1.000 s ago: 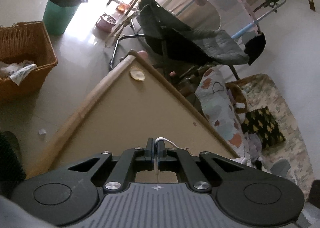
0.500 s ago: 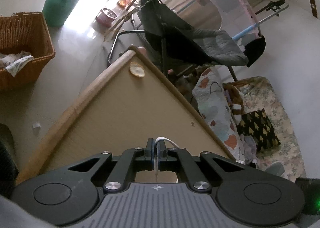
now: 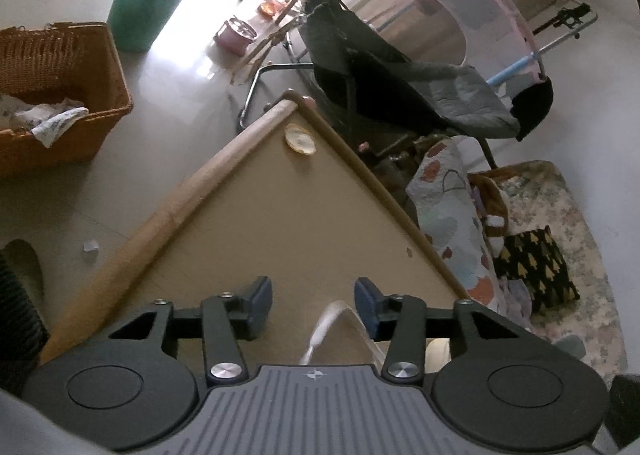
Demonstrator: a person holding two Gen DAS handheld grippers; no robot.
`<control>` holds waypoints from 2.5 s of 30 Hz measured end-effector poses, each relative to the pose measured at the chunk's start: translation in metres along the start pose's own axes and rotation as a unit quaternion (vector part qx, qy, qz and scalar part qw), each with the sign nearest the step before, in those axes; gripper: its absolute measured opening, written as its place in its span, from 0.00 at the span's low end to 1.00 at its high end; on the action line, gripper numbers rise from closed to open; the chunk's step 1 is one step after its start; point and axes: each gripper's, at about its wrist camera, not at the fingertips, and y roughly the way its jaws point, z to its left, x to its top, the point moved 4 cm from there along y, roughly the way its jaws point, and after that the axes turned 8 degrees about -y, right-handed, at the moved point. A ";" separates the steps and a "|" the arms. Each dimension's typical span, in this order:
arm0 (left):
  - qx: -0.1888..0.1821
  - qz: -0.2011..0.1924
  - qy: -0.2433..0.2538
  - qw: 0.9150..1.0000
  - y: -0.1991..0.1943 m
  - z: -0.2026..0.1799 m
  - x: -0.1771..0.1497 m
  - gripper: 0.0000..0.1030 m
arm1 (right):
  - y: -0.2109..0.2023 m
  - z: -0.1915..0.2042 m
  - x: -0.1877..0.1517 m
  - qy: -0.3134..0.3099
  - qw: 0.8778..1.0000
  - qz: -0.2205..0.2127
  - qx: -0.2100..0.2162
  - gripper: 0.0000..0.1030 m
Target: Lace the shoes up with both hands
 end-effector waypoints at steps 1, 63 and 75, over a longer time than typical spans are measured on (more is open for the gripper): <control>0.000 -0.001 0.000 1.000 -0.001 0.000 0.000 0.54 | -0.003 0.001 -0.003 -0.006 1.000 -0.001 0.002 0.00; -0.156 0.145 0.020 0.977 -0.053 -0.083 -0.133 0.60 | -0.104 -0.049 -0.079 0.054 0.979 -0.188 0.063 0.01; -0.159 0.174 0.059 0.970 -0.030 -0.086 -0.146 0.32 | -0.104 -0.045 -0.081 0.054 0.977 -0.188 0.084 0.01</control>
